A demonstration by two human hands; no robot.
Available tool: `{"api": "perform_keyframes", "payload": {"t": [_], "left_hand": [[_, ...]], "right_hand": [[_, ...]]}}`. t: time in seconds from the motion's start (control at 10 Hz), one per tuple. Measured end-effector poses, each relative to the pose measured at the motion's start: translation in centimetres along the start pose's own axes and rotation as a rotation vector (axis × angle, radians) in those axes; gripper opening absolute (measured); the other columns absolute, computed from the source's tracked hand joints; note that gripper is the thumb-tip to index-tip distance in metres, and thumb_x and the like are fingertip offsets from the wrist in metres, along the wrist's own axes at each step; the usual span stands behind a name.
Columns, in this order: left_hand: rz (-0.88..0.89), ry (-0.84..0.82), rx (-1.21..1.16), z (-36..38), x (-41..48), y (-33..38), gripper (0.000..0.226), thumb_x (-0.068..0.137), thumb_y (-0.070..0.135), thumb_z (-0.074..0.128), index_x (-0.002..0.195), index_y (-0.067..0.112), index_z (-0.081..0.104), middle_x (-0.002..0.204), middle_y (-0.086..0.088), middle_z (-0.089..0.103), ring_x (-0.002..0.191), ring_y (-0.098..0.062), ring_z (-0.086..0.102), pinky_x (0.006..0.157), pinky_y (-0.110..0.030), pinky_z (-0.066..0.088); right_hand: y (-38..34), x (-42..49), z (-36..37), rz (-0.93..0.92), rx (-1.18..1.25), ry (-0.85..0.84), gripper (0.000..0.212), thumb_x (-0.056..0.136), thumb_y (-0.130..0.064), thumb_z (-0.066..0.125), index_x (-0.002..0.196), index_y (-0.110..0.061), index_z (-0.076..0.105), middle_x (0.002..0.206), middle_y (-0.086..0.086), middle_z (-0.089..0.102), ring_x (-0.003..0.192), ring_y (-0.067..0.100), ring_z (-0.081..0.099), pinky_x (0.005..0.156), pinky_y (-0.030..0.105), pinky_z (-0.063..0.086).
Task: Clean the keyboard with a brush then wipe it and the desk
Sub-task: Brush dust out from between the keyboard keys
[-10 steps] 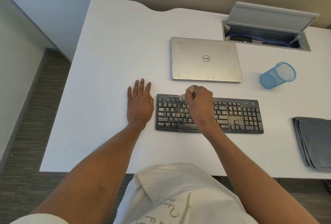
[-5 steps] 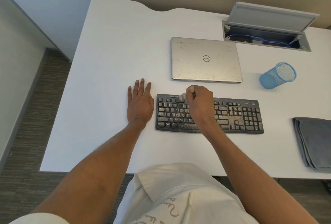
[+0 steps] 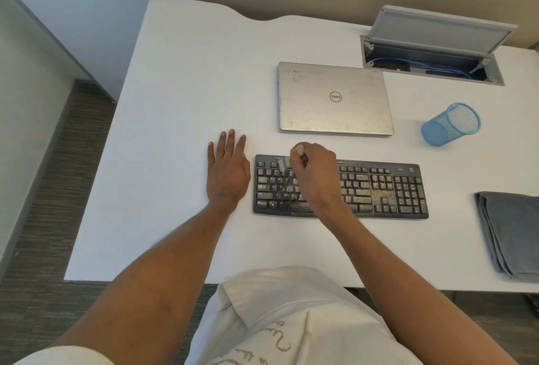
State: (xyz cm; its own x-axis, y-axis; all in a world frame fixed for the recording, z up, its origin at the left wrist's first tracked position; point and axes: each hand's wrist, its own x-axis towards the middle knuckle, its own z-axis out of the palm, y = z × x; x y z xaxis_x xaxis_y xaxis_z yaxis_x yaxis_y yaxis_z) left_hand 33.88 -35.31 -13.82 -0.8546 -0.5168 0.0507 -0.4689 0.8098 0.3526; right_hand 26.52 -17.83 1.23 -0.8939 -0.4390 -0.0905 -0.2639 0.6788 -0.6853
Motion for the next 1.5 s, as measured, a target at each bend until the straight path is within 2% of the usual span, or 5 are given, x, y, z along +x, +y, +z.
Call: {"api": "perform_keyframes", "payload": {"t": [0.2,0.5,0.7,1.2,1.5], "left_hand": [[-0.007,-0.002,-0.008,-0.2,-0.1,0.1,0.057,0.108,0.023,0.033,0.164,0.020,0.036,0.176,-0.005,0.024,0.164,-0.024,0.012,0.134,-0.050,0.005],[-0.005,-0.014,0.001,-0.2,-0.1,0.2,0.057,0.108,0.024,0.032,0.165,0.021,0.035,0.176,-0.005,0.022,0.165,-0.024,0.011,0.134,-0.049,0.004],[-0.008,-0.019,-0.001,-0.2,0.0,0.1,0.057,0.109,0.023,0.032,0.165,0.020,0.035,0.176,-0.005,0.022,0.165,-0.024,0.010,0.134,-0.049,0.004],[-0.016,-0.029,-0.003,-0.3,0.0,0.2,0.057,0.109,0.024,0.030,0.166,0.021,0.034,0.177,-0.004,0.021,0.165,-0.023,0.009,0.134,-0.048,0.002],[-0.014,-0.029,0.000,-0.3,0.0,0.2,0.057,0.108,0.024,0.031,0.165,0.021,0.034,0.177,-0.004,0.021,0.165,-0.023,0.010,0.134,-0.048,0.001]], "right_hand": [[0.4,-0.6,-0.4,0.048,-0.096,-0.144,0.033,0.101,-0.013,0.047,0.072,0.000,0.055,0.061,0.006,0.057,0.046,0.007,0.043,0.050,0.027,0.037],[1.4,-0.5,-1.4,0.020,0.054,0.071,0.029,0.105,-0.019,0.051,0.080,-0.011,0.064,0.073,0.004,0.064,0.066,0.021,0.056,0.060,0.035,0.044],[1.6,-1.3,-0.4,0.018,0.032,-0.004,0.028,0.105,-0.015,0.050,0.081,-0.006,0.061,0.069,0.001,0.055,0.061,0.005,0.045,0.054,0.021,0.034],[2.0,-2.4,0.1,-0.021,0.021,0.033,0.027,0.105,-0.019,0.051,0.081,-0.015,0.062,0.071,-0.009,0.056,0.067,0.009,0.050,0.061,0.024,0.037],[1.5,-4.0,-0.9,0.004,0.077,-0.003,0.035,0.102,-0.009,0.054,0.067,-0.015,0.051,0.059,-0.012,0.049,0.058,0.002,0.049,0.055,0.015,0.034]]}}
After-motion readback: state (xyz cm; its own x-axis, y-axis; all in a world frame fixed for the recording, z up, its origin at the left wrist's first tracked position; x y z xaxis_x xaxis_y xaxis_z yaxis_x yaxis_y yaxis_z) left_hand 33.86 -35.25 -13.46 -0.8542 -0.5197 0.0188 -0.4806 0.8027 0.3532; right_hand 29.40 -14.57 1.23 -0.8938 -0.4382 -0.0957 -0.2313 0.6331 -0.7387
